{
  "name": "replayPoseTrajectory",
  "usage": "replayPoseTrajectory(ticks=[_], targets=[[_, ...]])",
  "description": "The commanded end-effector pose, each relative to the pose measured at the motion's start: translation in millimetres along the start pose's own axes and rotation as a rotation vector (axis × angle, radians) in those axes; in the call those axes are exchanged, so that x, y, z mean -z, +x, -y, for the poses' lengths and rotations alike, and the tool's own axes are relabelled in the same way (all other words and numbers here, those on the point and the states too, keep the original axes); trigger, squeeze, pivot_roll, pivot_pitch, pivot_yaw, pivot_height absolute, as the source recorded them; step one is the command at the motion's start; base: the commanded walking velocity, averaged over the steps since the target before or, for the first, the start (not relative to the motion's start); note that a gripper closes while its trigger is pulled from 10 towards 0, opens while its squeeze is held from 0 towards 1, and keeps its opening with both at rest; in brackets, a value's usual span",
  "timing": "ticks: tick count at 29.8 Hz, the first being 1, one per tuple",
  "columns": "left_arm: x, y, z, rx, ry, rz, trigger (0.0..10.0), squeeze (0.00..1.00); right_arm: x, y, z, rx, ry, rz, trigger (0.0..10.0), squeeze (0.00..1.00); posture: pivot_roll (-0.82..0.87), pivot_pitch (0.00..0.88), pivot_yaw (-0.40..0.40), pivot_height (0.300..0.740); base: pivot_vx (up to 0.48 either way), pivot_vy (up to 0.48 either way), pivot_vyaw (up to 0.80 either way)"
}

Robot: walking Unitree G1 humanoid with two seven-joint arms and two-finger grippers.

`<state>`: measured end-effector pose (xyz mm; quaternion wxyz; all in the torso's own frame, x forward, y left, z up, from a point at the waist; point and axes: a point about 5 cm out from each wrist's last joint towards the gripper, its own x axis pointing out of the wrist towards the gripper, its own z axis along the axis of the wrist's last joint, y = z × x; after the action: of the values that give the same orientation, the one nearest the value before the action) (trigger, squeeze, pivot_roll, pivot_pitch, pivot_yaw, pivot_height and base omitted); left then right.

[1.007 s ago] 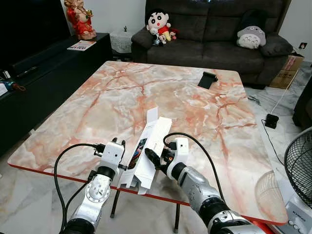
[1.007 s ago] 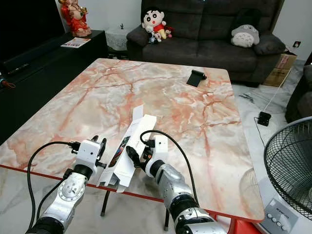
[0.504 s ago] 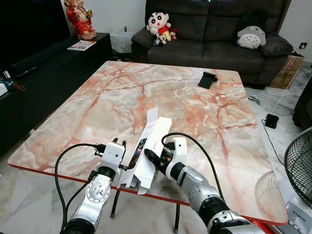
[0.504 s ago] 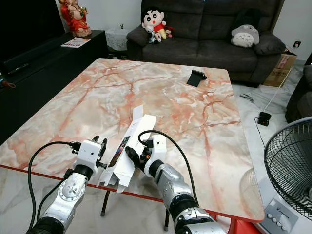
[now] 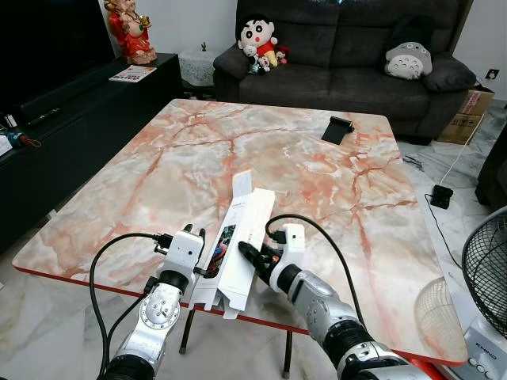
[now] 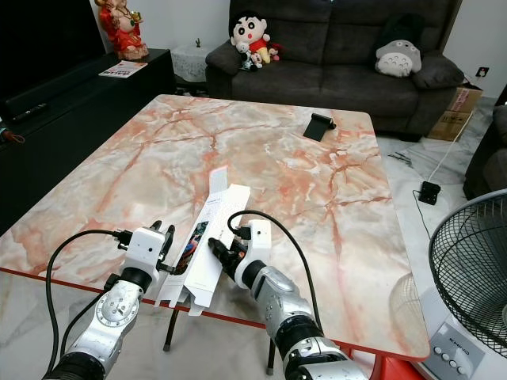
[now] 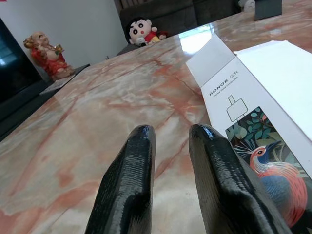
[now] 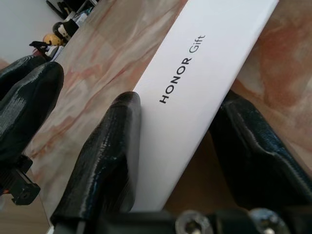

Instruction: Picking trash to rubbish bin

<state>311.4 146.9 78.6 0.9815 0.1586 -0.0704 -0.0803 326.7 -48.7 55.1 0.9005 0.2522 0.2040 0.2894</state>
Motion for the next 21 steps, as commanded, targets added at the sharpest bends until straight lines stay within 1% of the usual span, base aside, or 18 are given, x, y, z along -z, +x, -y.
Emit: replayPoseTrajectory(ticks=[1,6,8,16,21], targets=[[2.9,-0.3,1.9,0.014,0.004,-0.023,10.0,0.0,11.4,14.6,-32.1,-0.083,0.064,-0.002,0.0,0.0,0.05,0.0,-0.009,0.74,0.0,0.0,0.0],[2.8,-0.2,1.9,0.013,0.004,-0.023,10.0,0.0,11.0,14.3,-30.8,-0.077,0.074,-0.002,0.0,0.0,0.05,0.0,-0.01,0.74,0.0,0.0,0.0],[2.7,-0.1,2.1,0.013,0.004,-0.022,10.0,0.0,10.5,13.8,-28.9,-0.068,0.1,0.005,0.0,0.0,0.05,0.0,-0.01,0.74,0.0,0.0,0.0],[2.5,0.2,1.9,0.014,0.004,-0.022,10.0,0.0,10.7,12.4,-26.1,-0.058,0.141,0.019,0.0,0.0,0.06,0.0,-0.009,0.74,0.0,0.0,0.0],[2.6,0.1,0.2,0.006,-0.003,-0.023,10.0,0.0,9.0,11.4,-22.1,-0.028,0.174,0.038,0.0,0.0,0.06,0.0,-0.007,0.74,0.0,0.0,0.0]])
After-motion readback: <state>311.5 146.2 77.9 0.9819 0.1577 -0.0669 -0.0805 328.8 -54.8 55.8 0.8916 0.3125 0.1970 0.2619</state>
